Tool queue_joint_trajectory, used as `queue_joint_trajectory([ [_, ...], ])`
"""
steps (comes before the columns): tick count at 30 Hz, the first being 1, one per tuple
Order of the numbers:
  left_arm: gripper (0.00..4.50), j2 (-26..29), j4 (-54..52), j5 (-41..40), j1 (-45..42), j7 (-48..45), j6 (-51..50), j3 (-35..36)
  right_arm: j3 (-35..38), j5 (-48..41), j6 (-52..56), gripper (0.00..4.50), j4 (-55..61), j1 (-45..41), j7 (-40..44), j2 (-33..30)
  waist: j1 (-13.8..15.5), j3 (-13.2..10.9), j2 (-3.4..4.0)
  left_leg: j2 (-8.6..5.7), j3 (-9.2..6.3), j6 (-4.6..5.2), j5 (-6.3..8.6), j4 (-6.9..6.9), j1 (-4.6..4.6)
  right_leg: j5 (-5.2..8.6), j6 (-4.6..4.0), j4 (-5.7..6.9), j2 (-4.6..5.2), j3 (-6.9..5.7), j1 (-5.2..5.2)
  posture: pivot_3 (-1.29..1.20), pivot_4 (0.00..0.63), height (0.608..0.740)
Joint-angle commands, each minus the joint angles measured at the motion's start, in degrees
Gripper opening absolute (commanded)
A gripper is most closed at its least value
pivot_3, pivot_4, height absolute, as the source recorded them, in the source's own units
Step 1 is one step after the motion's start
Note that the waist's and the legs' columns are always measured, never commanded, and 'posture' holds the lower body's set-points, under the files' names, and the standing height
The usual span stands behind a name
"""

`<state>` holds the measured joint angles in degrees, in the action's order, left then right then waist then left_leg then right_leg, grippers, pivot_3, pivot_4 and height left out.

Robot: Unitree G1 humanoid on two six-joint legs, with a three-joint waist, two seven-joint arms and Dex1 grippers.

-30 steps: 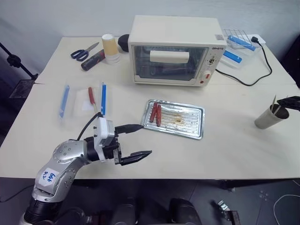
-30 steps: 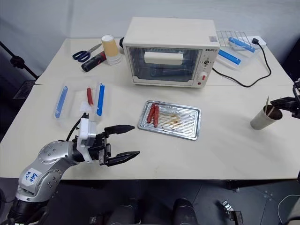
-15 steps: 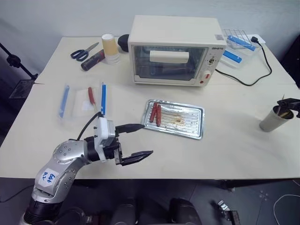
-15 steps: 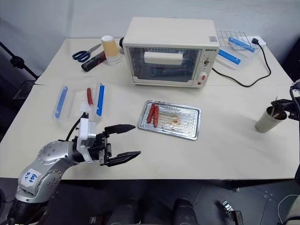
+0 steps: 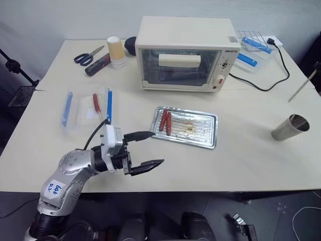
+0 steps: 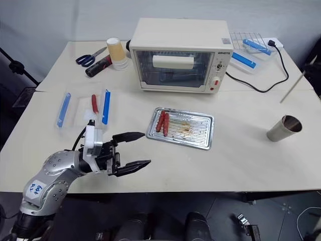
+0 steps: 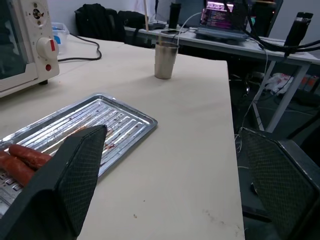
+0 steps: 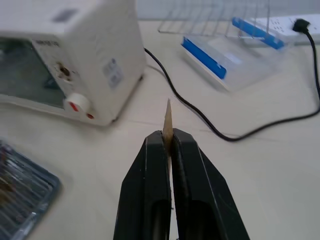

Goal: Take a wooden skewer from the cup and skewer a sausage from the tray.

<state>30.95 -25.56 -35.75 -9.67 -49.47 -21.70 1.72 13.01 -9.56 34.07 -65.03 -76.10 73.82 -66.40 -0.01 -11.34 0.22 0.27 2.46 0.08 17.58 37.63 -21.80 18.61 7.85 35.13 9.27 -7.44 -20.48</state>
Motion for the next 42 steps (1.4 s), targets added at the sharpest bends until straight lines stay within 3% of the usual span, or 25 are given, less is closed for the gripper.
queue_joint_trajectory([
  [1,4.5,-3.7,1.4,0.2,-2.5,2.0,5.7,2.6,1.6,-5.0,8.3,0.05,7.3,-1.7,4.2,-0.4,0.1,0.0,0.0,0.01,-0.02,0.0,0.0,0.03,-0.05,0.0,0.0,0.01,0.0,-0.03,-0.02,0.0,0.15,0.74],
  [6,4.5,-10.6,6.2,1.2,-7.8,5.5,10.0,2.1,7.7,-16.3,23.4,0.05,22.0,4.7,2.7,6.3,0.4,0.0,-0.01,-0.01,-0.19,0.0,0.0,0.34,-0.36,-0.04,0.02,0.13,0.01,-0.16,-0.14,0.0,0.15,0.74],
  [11,4.5,-19.5,15.2,6.0,-14.7,9.4,16.6,-0.5,16.8,-28.7,38.3,0.05,43.4,15.6,-7.8,18.1,1.5,0.0,-0.03,-0.02,-0.24,0.01,0.0,0.47,-0.43,-0.08,0.03,0.34,0.02,-0.17,-0.22,0.0,0.15,0.74],
  [15,4.5,-26.2,23.7,10.0,-20.9,9.5,23.2,-3.7,25.3,-35.6,45.6,0.05,51.0,17.1,-19.3,27.5,2.1,0.0,-0.03,-0.15,-0.31,0.04,-0.02,0.6,-0.59,-0.11,0.08,0.4,0.1,-0.24,-0.28,0.0,0.15,0.74],
  [25,4.5,-35.1,32.3,12.3,-28.3,9.3,29.9,-6.3,35.7,-46.4,51.8,0.05,58.9,18.0,-38.0,39.5,2.2,0.0,-0.04,-0.18,-0.24,0.07,-0.02,0.56,-0.68,-0.12,0.1,0.48,0.11,-0.17,-0.48,0.0,0.15,0.74],
  [35,4.5,-38.3,35.4,12.6,-30.8,11.5,32.0,-6.5,36.5,-57.0,51.2,0.05,63.0,20.5,-48.2,44.2,1.3,0.0,-0.04,-0.16,-0.19,0.09,-0.03,0.52,-0.72,-0.12,0.1,0.56,0.11,-0.1,-0.62,0.0,0.15,0.74],
  [39,3.72,-38.9,36.0,12.7,-31.2,12.1,32.4,-6.8,35.3,-61.7,50.2,0.0,63.8,21.7,-51.6,45.0,1.3,0.0,-0.04,-0.16,-0.19,0.09,-0.04,0.53,-0.72,-0.12,0.1,0.57,0.11,-0.1,-0.62,0.0,0.15,0.74],
  [42,2.79,-39.2,36.1,12.7,-31.2,12.4,32.6,-7.0,34.2,-65.0,48.9,0.0,63.9,22.8,-53.8,44.8,1.4,0.0,-0.04,-0.16,-0.18,0.1,-0.04,0.54,-0.74,-0.12,0.1,0.57,0.11,-0.09,-0.63,0.0,0.15,0.74],
])
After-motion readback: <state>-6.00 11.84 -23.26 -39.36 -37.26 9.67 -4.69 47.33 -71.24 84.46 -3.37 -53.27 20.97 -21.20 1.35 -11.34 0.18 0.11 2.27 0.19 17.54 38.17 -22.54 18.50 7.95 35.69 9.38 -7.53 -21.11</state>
